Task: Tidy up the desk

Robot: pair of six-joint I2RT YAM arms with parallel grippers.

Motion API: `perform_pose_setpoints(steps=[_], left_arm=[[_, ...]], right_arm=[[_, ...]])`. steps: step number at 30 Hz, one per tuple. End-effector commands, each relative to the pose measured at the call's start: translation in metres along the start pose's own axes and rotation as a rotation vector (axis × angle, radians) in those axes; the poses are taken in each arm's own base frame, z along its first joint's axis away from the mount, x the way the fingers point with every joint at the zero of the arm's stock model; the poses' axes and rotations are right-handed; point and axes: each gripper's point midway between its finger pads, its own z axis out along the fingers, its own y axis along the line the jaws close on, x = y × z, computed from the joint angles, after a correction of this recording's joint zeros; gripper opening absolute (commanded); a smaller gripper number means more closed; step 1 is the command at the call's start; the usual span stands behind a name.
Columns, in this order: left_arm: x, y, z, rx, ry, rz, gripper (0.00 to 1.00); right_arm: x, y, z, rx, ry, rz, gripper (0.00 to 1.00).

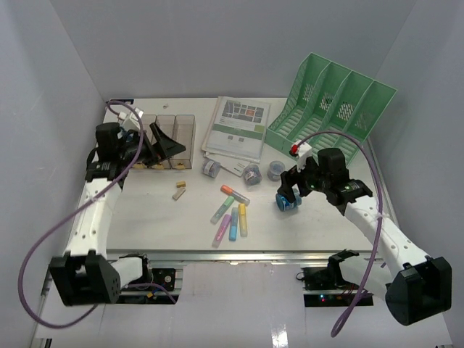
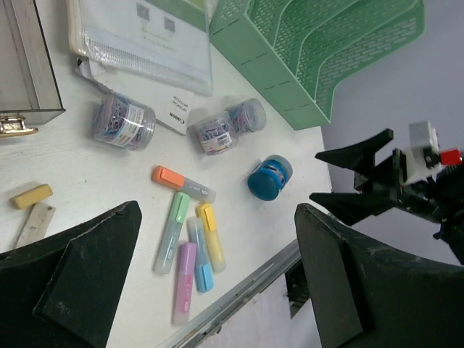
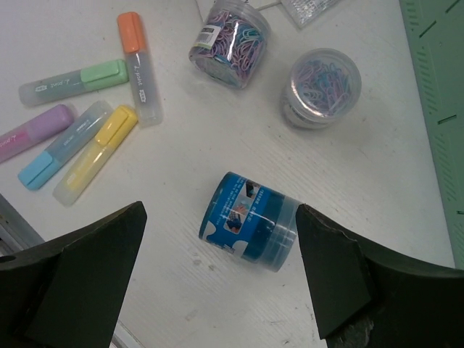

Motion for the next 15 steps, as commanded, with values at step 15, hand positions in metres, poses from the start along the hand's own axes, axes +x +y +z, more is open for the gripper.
perform_pose_setpoints(steps=[15], left_arm=[[0.129,-0.002,-0.057,0.098,0.033,-0.042,0.98]], right_arm=[[0.046,-0.023,0.03,0.299,0.211,0.1,0.9]])
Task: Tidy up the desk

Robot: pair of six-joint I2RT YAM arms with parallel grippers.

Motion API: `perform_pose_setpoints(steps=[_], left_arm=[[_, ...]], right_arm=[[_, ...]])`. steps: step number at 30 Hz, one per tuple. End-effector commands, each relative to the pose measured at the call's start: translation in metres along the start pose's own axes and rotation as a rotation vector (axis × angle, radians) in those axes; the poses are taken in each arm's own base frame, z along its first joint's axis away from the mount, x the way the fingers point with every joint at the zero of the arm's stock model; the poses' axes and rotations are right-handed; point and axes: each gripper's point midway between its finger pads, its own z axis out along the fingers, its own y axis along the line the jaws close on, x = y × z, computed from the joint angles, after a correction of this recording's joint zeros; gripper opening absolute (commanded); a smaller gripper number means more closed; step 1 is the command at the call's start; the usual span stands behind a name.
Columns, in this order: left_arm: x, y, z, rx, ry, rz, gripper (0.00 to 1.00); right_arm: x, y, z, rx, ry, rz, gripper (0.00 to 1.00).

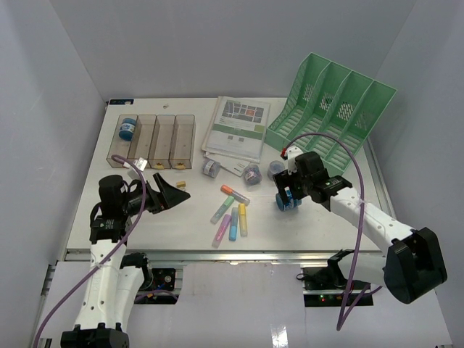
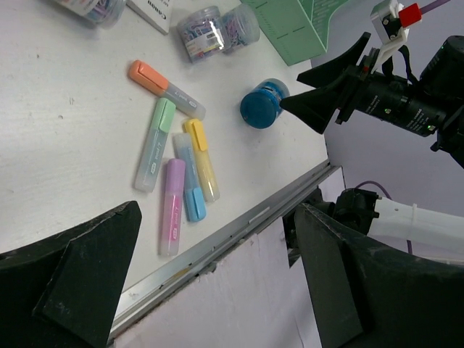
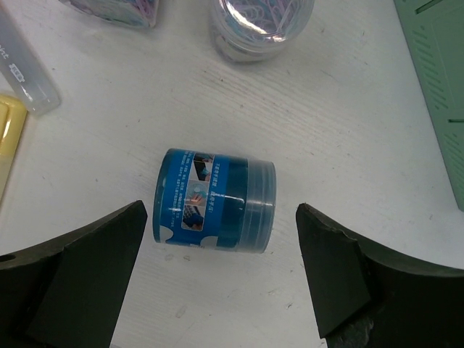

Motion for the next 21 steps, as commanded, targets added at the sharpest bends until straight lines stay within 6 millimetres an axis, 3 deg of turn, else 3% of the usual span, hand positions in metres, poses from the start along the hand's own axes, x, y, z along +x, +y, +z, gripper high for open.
perform_pose_setpoints(steps=[1,10,21], left_arm=[[0.005,-0.007,-0.002,0.03,0.012,-0.02,0.98],[0.013,-0.003,0.0,0.042,0.016,-0.093,0.98],[0.017,-0.005,0.004,0.082,0.02,-0.15,0.98]], right_arm=[[0.003,-0.004,0.008,0.036,-0.013,0.016,0.9],[0.021,0.005,0.022,-0.01,0.059,0.008,0.9],[0.026,0.012,0.025,-0.049,0.092,0.013,0.91]])
